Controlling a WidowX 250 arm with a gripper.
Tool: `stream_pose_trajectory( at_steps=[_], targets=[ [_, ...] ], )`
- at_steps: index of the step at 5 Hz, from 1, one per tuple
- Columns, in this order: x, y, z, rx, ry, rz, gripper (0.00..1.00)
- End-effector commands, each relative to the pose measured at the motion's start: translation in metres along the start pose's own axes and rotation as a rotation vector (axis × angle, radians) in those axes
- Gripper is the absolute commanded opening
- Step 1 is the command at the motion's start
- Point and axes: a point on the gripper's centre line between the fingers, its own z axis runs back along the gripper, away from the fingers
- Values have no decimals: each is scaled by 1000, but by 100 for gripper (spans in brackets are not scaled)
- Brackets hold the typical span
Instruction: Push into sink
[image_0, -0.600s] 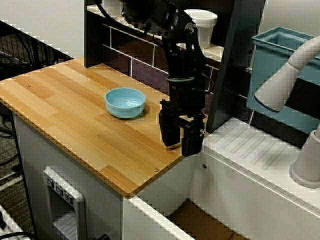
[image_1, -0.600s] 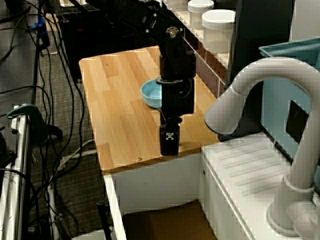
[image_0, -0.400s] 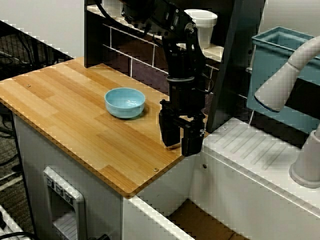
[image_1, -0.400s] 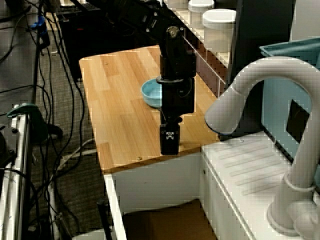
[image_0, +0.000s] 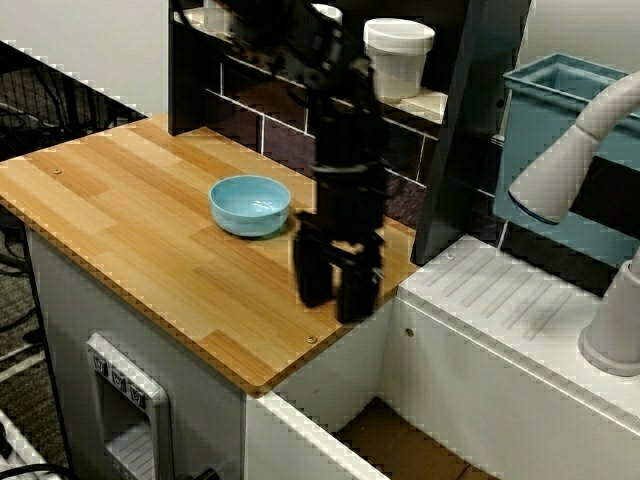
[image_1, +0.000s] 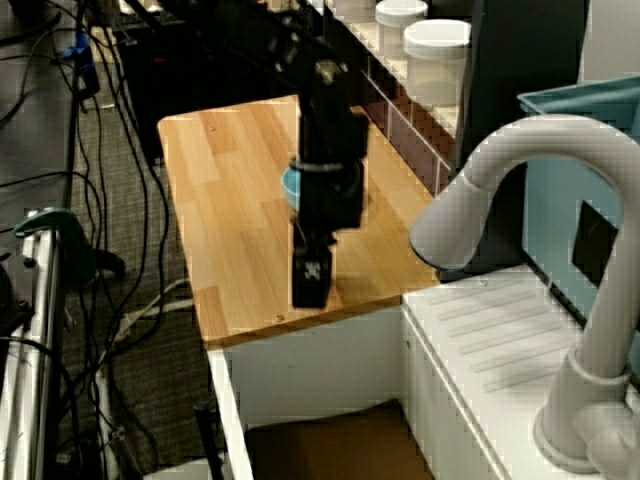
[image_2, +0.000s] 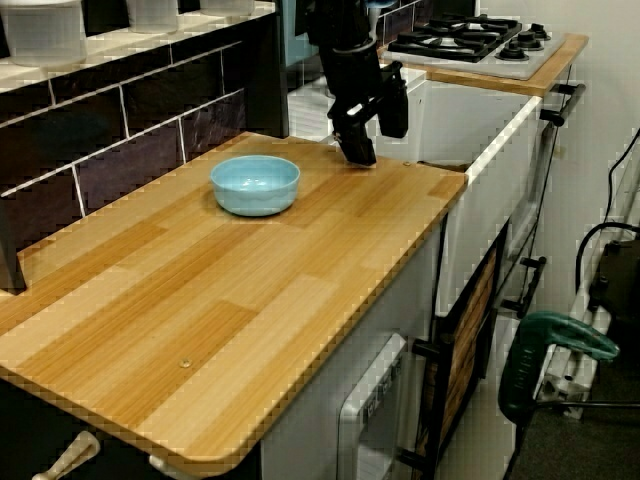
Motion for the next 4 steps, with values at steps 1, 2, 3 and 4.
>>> stream_pose_trajectory(
  at_steps=[1,2,3,4],
  targets=[
    [-25,31,61,41,-180,108,100],
    [-51,62,85,63,-304,185,100],
    [-61,88,104,90,-366,253,100],
    [-59,106,113,148,-419,284,100]
  ],
)
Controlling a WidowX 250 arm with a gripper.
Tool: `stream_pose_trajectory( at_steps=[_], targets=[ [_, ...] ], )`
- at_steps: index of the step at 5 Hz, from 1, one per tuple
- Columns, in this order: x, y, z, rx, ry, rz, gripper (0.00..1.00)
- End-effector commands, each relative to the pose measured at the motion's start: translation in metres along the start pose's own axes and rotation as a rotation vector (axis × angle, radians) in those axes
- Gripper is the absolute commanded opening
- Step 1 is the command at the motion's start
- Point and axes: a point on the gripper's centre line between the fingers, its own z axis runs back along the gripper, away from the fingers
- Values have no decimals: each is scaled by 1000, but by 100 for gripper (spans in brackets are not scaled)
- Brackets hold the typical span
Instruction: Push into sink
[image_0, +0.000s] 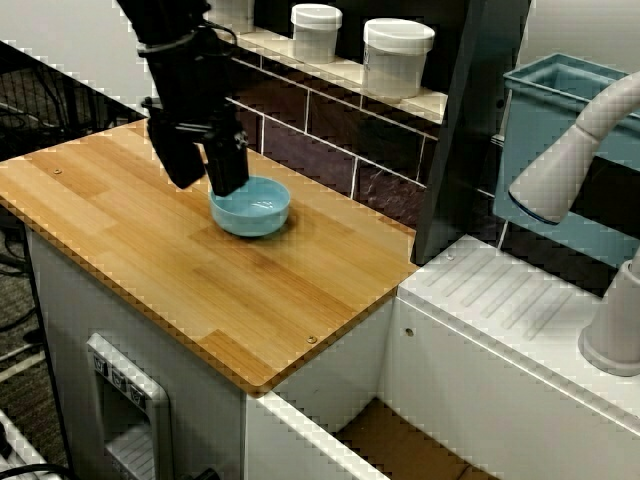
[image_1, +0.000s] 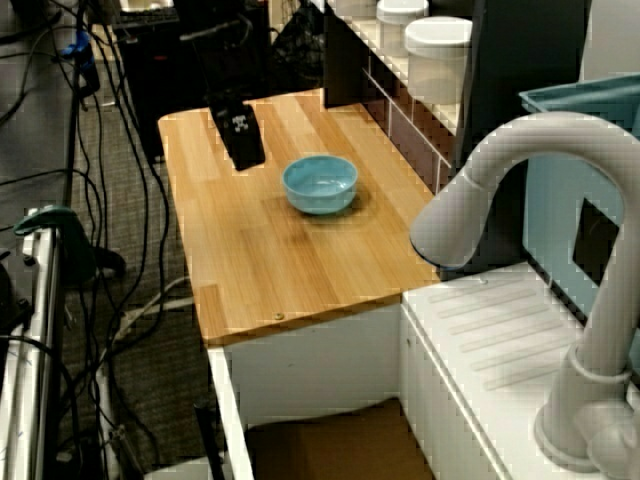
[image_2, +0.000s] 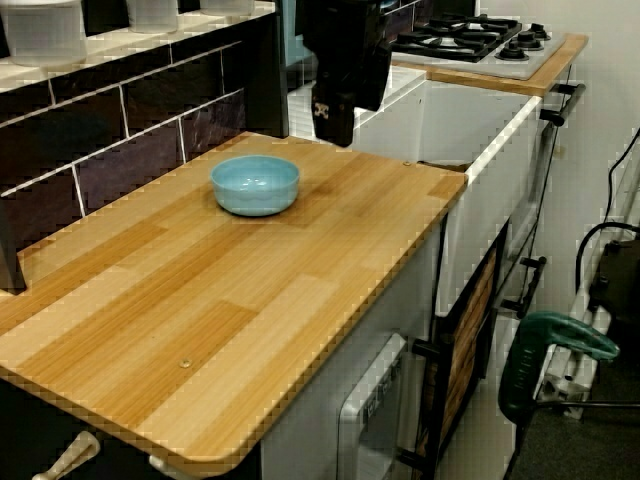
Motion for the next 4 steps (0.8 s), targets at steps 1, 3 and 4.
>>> stream_pose_trajectory(
  at_steps=[1,3,4],
  targets=[
    [35,39,16,163,-172,42,100],
    [73,77,7,305,-163,1,100],
    [86,99,13,328,-101,-36,100]
  ],
)
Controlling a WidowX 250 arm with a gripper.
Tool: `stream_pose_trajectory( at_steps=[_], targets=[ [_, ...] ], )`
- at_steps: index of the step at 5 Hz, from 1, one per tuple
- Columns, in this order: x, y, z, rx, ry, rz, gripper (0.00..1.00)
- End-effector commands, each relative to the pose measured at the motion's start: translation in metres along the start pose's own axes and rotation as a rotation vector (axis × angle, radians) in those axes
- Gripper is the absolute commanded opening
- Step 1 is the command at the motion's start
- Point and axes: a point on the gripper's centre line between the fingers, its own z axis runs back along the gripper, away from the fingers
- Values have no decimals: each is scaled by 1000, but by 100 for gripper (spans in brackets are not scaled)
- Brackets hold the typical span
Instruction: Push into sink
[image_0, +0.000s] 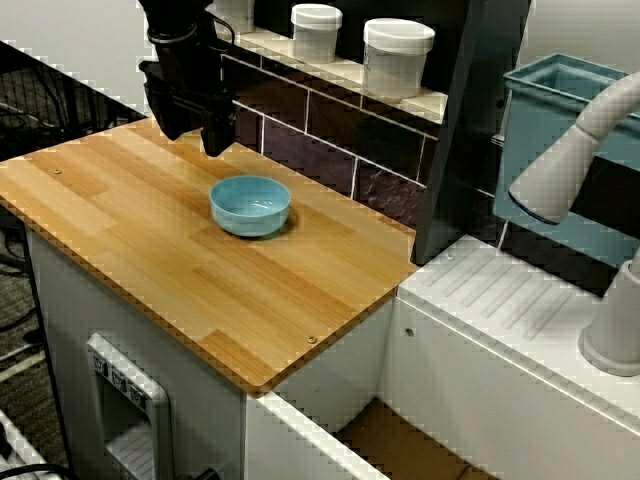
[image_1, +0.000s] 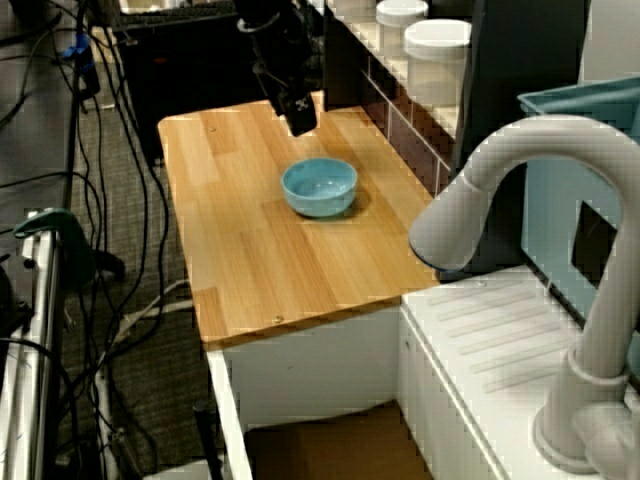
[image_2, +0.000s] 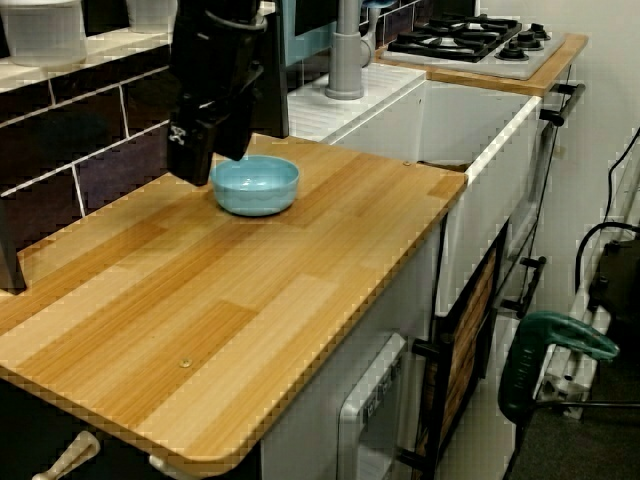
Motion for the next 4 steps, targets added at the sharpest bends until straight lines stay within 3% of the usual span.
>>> stream_pose_trajectory(
  at_steps=[1,3,4],
  targets=[
    [25,40,12,32,83,-112,100],
    [19,42,-11,21,163,-174,100],
    [14,27,-21,25,186,-214,100]
  ],
)
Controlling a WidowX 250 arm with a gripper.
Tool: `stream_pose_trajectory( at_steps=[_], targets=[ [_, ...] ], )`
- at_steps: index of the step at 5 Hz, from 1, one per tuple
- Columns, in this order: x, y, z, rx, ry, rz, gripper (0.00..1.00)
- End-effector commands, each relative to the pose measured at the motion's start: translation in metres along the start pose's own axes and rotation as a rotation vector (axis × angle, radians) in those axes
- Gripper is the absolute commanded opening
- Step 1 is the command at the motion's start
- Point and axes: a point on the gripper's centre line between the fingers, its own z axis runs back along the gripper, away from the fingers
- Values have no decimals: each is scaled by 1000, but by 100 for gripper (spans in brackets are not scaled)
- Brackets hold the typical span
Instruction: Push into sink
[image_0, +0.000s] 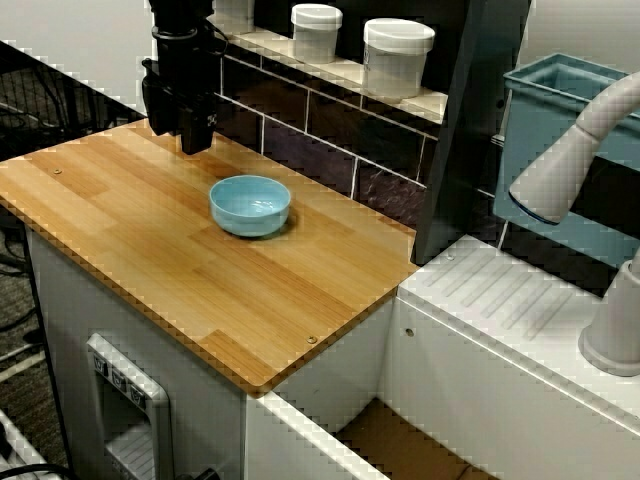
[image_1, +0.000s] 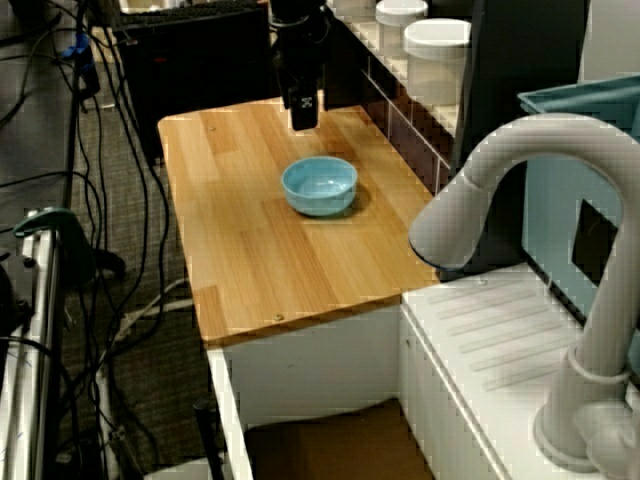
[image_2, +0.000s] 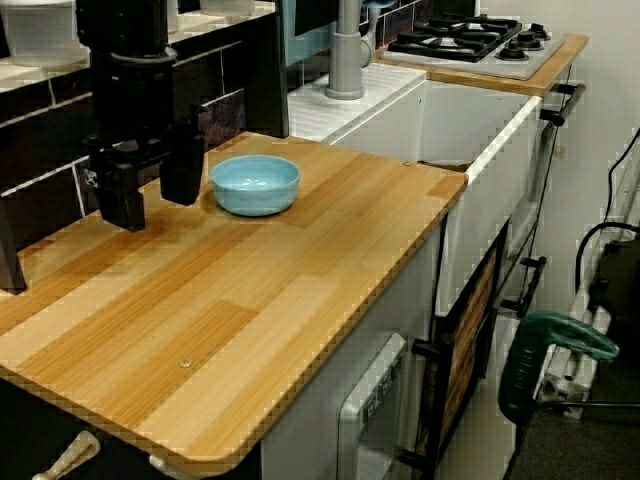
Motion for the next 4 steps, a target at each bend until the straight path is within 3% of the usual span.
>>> stream_pose_trajectory(
  at_steps=[1,2,3,4],
  targets=[
    [4,-34,-4,-2,13,-83,100],
    [8,-63,-13,-1,30,-130,100],
    [13,-98,-13,-48,50,-184,100],
    [15,-139,1,-128,63,-254,100]
  ],
)
